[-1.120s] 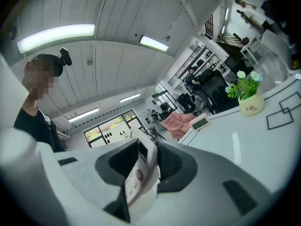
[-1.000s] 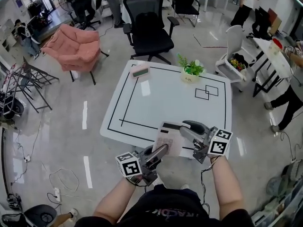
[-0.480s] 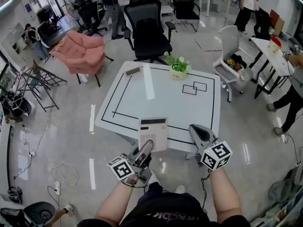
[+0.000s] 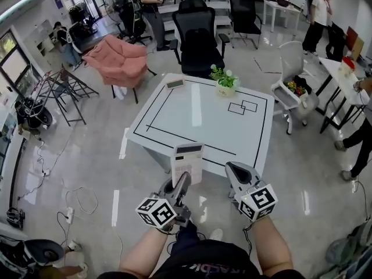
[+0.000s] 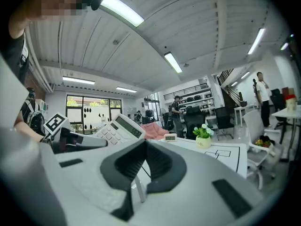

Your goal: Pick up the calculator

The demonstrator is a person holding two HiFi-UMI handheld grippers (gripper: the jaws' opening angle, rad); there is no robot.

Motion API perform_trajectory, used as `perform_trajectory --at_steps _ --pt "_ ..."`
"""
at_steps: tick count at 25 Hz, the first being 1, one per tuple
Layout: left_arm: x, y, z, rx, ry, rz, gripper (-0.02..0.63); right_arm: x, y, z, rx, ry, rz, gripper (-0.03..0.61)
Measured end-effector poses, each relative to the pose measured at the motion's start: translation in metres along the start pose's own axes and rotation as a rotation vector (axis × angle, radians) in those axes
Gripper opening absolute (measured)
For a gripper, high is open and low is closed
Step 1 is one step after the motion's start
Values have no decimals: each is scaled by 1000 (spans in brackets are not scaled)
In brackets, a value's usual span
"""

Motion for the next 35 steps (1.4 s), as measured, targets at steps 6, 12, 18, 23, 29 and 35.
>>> perform_trajectory --at_steps 6,12,18,23,29,35 --pt "18 13 -12 -77 -62 -2 64 9 14 18 -29 -9 6 2" --pt "23 18 -23 -82 -87 6 64 8 25 26 -24 -10 4 2" --pt "24 20 -28 -70 -86 7 64 3 33 29 -18 -10 -7 2" --pt "29 21 -31 -64 -81 11 64 5 39 31 -16 -7 -7 2" --pt "32 26 -35 -63 -87 11 64 8 44 35 -16 -9 -6 0" --pt "34 28 -36 -69 -87 4 64 9 46 36 -25 -12 -7 1"
Point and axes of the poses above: the fingertips, and each gripper's own axes: y backward along the fingers, z to its left, x out of its underside, the point moved 1 cm from there along y, backward along the fingers, and after that the axes turned 4 degrees about y, right-handed, at the moved point
